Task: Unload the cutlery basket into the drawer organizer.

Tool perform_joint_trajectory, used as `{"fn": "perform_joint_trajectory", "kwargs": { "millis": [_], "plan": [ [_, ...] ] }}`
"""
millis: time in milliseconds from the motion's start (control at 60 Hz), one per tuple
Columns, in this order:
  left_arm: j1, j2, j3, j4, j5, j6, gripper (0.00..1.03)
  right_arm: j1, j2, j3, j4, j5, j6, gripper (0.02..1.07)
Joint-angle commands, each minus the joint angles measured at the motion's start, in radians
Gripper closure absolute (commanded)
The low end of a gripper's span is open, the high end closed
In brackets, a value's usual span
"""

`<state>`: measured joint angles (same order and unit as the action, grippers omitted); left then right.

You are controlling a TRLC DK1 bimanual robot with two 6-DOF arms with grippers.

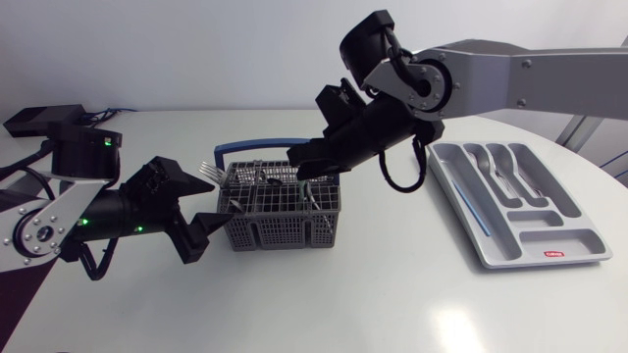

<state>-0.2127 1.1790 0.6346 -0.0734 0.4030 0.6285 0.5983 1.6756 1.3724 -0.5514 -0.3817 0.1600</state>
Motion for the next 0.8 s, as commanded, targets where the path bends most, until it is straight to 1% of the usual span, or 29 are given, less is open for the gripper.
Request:
{"fn": "perform_joint_trajectory", "kwargs": {
  "millis": [0,133,317,400,783],
  "plan": [
    [-0.007,-0.001,-0.027,-0.009,0.003,-0.007,0.05,0.003,-0.002,0.027,-0.03,-0.003,-0.022,1.01],
    [-0.013,-0.001,-0.026,-0.012,0.002,-0.01,0.05,0.008,-0.004,0.054,-0.085,-0.022,-0.039,1.01],
    [-0.013,-0.004,-0.026,-0.016,0.002,-0.01,0.05,0.017,-0.004,0.096,-0.148,-0.022,-0.086,1.01],
    [-0.014,-0.005,-0.026,-0.017,0.003,-0.012,0.05,0.017,0.009,0.128,-0.199,-0.039,-0.116,1.01],
    [-0.093,-0.012,-0.029,-0.029,0.007,-0.049,0.05,0.02,-0.008,0.232,-0.351,-0.068,-0.191,1.01]
  ]
}}
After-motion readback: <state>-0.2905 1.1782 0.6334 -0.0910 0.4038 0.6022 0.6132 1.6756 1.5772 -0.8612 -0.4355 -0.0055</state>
